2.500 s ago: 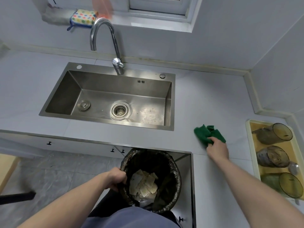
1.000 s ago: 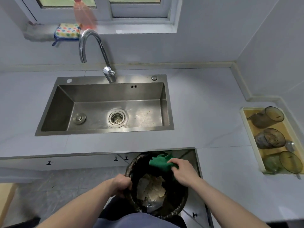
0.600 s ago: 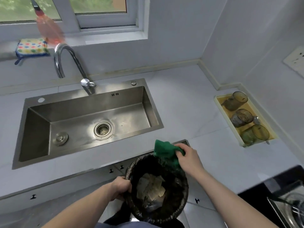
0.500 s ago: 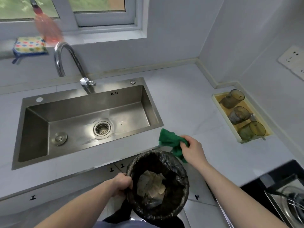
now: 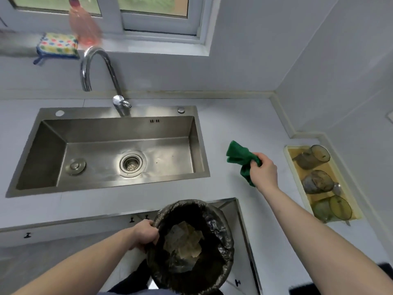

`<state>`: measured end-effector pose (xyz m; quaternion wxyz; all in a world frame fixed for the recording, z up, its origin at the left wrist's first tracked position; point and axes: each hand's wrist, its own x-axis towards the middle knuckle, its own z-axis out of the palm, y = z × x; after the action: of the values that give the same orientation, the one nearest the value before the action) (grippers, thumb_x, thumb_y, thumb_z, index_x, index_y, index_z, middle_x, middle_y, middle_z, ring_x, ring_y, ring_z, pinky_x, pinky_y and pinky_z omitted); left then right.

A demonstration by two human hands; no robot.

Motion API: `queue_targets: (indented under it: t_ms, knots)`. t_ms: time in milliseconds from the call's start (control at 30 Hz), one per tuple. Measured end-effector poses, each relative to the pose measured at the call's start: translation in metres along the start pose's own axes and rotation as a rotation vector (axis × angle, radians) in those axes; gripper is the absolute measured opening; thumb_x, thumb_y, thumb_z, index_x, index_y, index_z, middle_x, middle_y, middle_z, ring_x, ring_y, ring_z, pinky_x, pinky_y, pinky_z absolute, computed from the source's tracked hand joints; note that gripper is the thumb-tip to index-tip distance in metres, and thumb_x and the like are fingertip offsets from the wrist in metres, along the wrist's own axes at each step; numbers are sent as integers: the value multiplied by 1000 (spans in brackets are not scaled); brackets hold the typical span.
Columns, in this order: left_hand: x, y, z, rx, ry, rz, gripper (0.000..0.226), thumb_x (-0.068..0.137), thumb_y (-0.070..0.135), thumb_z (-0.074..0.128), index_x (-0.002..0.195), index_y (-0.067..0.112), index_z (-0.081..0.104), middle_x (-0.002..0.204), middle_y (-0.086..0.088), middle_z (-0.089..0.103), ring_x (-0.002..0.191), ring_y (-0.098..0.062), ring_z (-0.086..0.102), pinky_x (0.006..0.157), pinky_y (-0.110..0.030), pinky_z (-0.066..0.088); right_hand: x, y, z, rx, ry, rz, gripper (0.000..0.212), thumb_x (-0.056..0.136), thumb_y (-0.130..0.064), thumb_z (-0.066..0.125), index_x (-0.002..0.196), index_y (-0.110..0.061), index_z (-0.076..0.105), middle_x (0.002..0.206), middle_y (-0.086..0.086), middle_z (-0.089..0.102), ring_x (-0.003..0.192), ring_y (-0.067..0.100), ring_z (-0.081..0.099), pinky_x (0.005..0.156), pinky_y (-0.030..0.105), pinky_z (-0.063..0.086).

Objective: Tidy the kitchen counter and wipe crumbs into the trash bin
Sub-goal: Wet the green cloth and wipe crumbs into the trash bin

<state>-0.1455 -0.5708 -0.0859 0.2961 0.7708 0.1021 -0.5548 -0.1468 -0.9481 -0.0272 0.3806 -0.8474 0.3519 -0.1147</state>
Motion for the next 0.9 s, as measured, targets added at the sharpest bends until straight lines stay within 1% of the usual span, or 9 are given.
queue_targets:
  t_ms: [67, 133, 267, 400, 500, 600, 700, 767, 900]
  knots:
    - [3, 4, 5, -26, 14, -22, 39, 73, -7, 55, 109, 7, 62, 101, -21, 69, 85, -39, 73, 72, -51, 64, 38, 4, 0, -30, -12, -16, 28, 96, -14, 50, 110, -31, 68, 93, -13, 65, 82, 14, 60, 69, 24, 48]
    - [4, 5, 10, -52, 26, -50, 42, 72, -7, 54, 110, 8, 63, 107, -24, 70, 90, -40, 74, 72, -54, 64, 75, 6, 2, -59, -4, -32, 28, 96, -14, 50, 113, -27, 68, 99, -7, 66, 91, 19, 59, 80, 30, 46]
    - [10, 1, 26, -96, 66, -94, 44, 66, -3, 56, 107, 12, 66, 98, -19, 72, 88, -40, 75, 67, -48, 65, 143, 8, 7, -116, 2, -66, 30, 96, -13, 48, 115, -24, 68, 106, 3, 70, 92, 26, 59, 80, 31, 45]
    - [14, -1, 35, -159, 100, -120, 51, 61, -3, 53, 105, 16, 70, 91, -17, 75, 74, -35, 76, 57, -44, 63, 195, 6, 18, -150, 29, -80, 30, 99, -13, 47, 117, -23, 68, 107, 8, 72, 91, 30, 61, 78, 33, 49]
    - [14, -1, 40, -162, 119, -139, 41, 62, -5, 56, 95, 16, 71, 78, -10, 71, 62, -26, 73, 47, -32, 56, 227, 2, 31, -130, 68, -49, 29, 100, -13, 48, 116, -24, 70, 107, 7, 72, 85, 25, 56, 75, 30, 44]
    - [12, -2, 41, -174, 134, -143, 41, 62, -7, 58, 93, 17, 70, 68, -6, 67, 52, -22, 68, 44, -29, 52, 253, 3, 44, -116, 74, -10, 29, 102, -15, 49, 119, -24, 71, 110, 8, 72, 89, 28, 61, 75, 30, 45]
    - [9, -1, 41, -173, 137, -153, 43, 62, -7, 59, 96, 17, 70, 67, -5, 66, 48, -19, 64, 43, -25, 49, 271, 9, 63, -145, -53, 39, 32, 103, -22, 52, 133, -21, 65, 126, 12, 67, 112, 35, 63, 89, 32, 48]
    - [8, -1, 41, -175, 136, -154, 44, 63, -7, 59, 98, 17, 71, 64, -4, 64, 47, -18, 61, 43, -24, 46, 272, 14, 81, -189, -175, 72, 39, 104, -25, 52, 142, -18, 58, 140, 14, 60, 126, 36, 56, 104, 33, 43]
    - [7, -3, 42, -206, 141, -172, 46, 64, -7, 60, 99, 22, 72, 63, -3, 64, 45, -16, 61, 43, -23, 45, 267, 11, 115, -365, -400, -14, 45, 106, -26, 45, 150, -23, 49, 161, 8, 38, 145, 37, 36, 119, 41, 33]
